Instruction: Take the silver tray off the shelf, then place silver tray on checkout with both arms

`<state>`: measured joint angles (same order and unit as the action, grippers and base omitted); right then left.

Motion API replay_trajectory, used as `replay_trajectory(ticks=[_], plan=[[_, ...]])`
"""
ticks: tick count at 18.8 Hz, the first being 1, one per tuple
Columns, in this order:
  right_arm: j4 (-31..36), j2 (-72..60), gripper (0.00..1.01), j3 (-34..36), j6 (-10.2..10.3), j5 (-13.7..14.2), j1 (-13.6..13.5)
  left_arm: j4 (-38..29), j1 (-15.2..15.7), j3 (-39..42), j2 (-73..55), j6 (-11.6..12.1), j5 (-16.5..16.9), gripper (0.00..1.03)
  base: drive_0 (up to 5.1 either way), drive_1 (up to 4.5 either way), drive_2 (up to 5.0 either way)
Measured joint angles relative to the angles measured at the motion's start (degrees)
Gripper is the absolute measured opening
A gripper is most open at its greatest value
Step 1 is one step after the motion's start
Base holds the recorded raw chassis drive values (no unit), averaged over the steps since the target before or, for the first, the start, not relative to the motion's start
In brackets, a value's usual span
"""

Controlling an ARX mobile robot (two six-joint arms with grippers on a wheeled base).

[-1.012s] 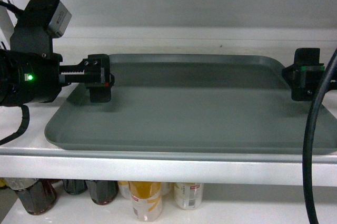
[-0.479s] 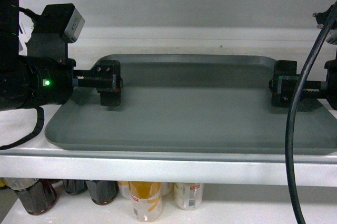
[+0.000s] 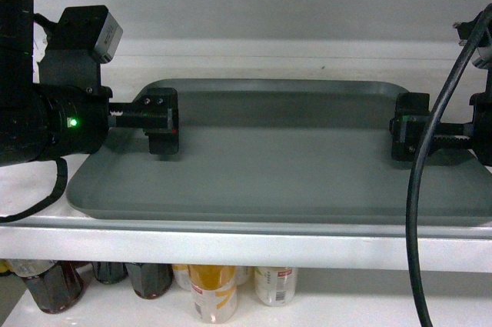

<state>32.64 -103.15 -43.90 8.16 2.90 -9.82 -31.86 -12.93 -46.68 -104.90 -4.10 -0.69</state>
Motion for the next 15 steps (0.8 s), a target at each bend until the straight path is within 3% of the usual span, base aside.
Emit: replay_trajectory(ticks=[4, 6, 9, 11, 14, 15], plan=[[0.6, 0.0, 0.96, 0.5, 0.2, 0.2, -0.3, -0.5, -0.4, 0.3, 0.0, -0.2, -0.9, 0.98, 0.0, 0.00, 0.0], [0.8, 0.0, 0.82, 0.5, 0.3, 0.3, -0.4, -0.6, -0.5, 0.3, 0.0, -0.2, -1.3, 0.97, 0.0, 0.00, 0.0], [1.3, 0.0, 0.51, 0.8, 0.4, 0.9, -0.9, -1.0, -0.8, 0.4, 0.0, -0.2, -1.9, 0.68, 0.0, 0.00, 0.0], [1.6, 0.0, 0.38, 0.9, 0.3, 1.4, -1.1, -1.1, -0.9, 0.5, 0.0, -0.2, -1.9, 0.56, 0.0, 0.00, 0.0], [1.8, 0.0, 0.09, 1.0, 0.4, 2.1, -1.1, -1.5, -1.4, 0.7, 0.0, -0.8, -3.3, 0.27, 0.0, 0.00, 0.0], [1.9, 0.1, 0.03, 1.0, 1.6, 2.0, -1.1, -1.6, -1.4, 0.8, 0.0, -1.4, -3.7, 0.18, 0.0, 0.00, 0.0]])
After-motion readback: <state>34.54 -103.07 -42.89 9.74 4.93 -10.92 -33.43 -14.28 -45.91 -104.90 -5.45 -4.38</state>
